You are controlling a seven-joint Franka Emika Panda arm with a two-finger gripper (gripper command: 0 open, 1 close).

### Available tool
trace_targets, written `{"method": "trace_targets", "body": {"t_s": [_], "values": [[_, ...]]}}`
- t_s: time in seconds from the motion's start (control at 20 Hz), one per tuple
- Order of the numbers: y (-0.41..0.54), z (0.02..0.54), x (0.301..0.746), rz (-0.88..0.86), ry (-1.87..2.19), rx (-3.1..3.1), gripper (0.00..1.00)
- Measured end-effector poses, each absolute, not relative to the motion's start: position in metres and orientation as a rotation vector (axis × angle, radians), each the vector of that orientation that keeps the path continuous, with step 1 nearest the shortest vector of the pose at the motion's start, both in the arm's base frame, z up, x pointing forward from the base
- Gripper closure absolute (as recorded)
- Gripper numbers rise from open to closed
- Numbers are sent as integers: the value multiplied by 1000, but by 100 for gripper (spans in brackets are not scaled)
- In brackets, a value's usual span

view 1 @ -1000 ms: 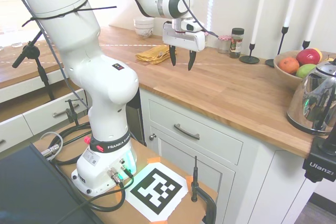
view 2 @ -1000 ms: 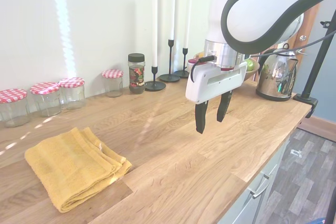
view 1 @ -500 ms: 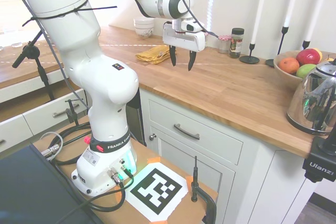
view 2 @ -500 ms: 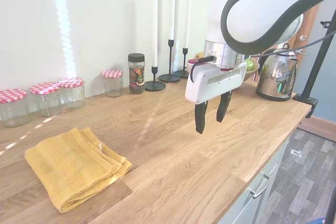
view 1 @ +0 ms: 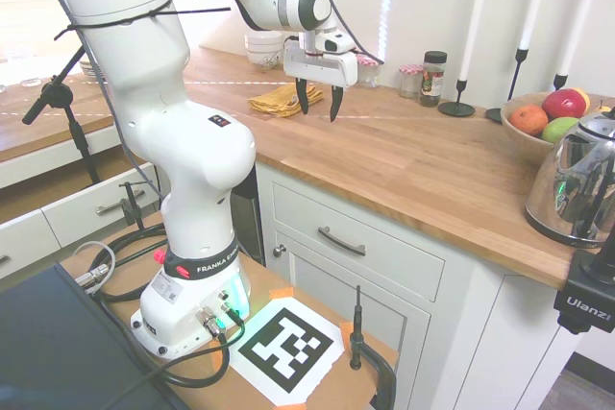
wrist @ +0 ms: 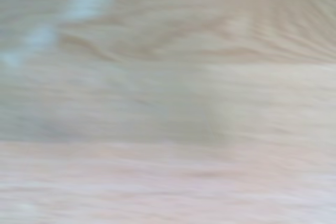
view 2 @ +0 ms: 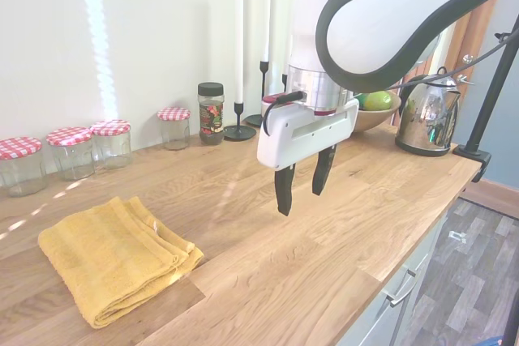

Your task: Wipe the counter

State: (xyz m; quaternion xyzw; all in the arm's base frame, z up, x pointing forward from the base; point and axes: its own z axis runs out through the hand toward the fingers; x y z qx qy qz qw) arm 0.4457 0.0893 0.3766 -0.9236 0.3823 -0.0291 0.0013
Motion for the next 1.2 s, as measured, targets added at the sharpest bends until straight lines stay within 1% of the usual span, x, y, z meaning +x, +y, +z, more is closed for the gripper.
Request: {"method": "trace_targets", "body": {"t_s": [0.65,1.2], "values": [[188,395,493,-105,1116,-2943,0],[231,384,512,-113,1079,-2985,0]]}}
